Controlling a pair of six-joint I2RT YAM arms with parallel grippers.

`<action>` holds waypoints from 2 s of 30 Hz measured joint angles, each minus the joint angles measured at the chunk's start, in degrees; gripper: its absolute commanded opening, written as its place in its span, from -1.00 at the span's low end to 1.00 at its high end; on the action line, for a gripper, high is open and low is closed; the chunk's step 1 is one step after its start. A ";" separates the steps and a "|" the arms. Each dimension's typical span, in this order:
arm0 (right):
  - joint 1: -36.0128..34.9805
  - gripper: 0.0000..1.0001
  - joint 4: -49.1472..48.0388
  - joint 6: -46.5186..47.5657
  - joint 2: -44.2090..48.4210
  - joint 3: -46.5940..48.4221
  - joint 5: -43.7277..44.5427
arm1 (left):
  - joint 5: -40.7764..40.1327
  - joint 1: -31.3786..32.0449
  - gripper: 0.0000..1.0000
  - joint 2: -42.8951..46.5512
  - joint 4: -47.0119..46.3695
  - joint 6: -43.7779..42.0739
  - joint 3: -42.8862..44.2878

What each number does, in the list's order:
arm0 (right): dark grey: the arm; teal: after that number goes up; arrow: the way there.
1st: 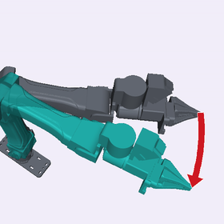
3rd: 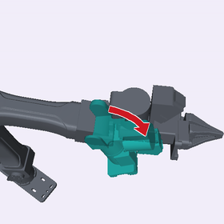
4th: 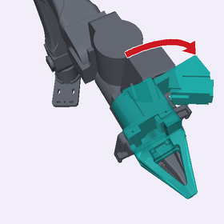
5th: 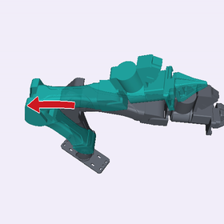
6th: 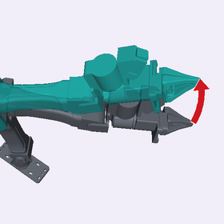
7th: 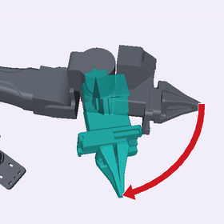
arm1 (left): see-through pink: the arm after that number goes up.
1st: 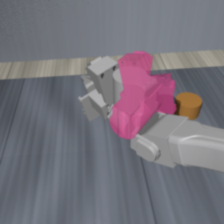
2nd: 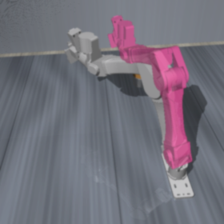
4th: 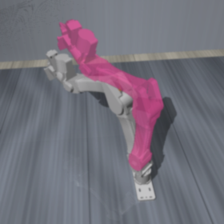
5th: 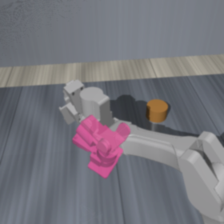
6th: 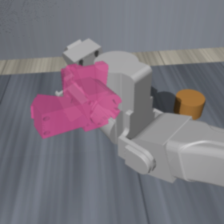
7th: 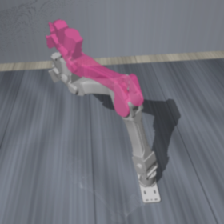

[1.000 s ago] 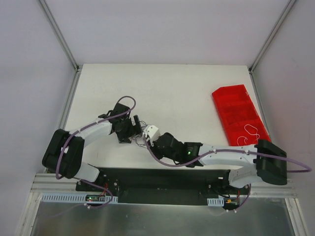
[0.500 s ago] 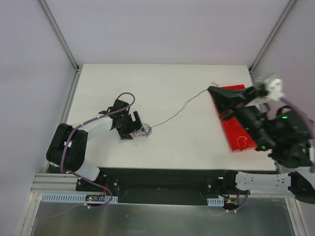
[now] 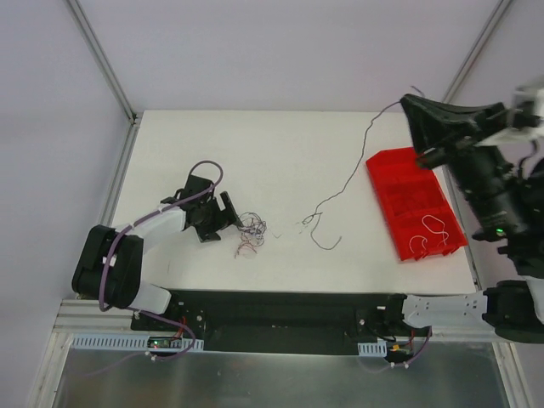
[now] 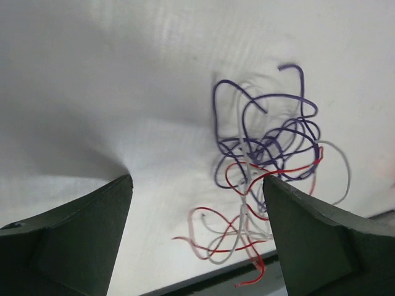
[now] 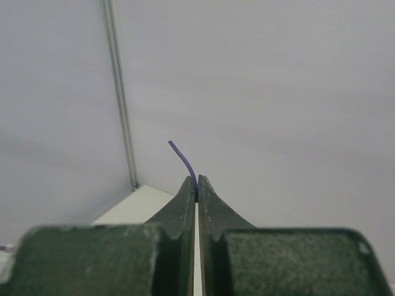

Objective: Untangle the cables

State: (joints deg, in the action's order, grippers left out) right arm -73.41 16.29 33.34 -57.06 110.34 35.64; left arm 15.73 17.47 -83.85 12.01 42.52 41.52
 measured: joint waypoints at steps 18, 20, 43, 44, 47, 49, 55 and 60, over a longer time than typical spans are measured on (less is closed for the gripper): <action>21.40 -1.00 16.76 -11.76 -14.16 -1.84 -18.40 | 4.04 15.04 0.98 34.73 -18.16 -17.66 -0.15; 21.66 -1.00 17.31 -12.85 -14.16 0.15 -20.04 | 2.99 19.43 0.98 31.93 -22.56 -20.44 1.29; 22.12 -1.00 21.20 -18.36 -18.27 19.30 -26.67 | -3.02 28.46 0.93 9.38 -35.04 -29.79 6.29; 22.12 -1.00 21.18 -18.36 -18.10 18.29 -26.60 | -3.63 28.46 0.94 11.65 -33.92 -30.21 6.19; 22.12 -1.00 21.11 -18.38 -18.01 15.78 -26.47 | -4.44 28.50 0.98 19.47 -32.28 -31.30 5.70; 22.12 -1.00 21.09 -18.47 -18.05 14.27 -26.47 | -4.76 28.61 0.98 24.90 -32.35 -31.65 5.57; 22.12 -1.00 20.81 -19.37 -18.78 13.49 -26.53 | -0.94 28.61 0.98 28.46 -33.18 -31.65 8.20; 22.12 -1.00 20.61 -20.28 -19.04 13.84 -26.99 | 3.80 29.09 0.83 18.86 -33.53 -31.65 14.25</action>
State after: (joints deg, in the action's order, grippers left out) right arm -51.29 36.91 13.06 -76.09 124.18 8.64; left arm 19.53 46.57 -64.99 -21.52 10.87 55.77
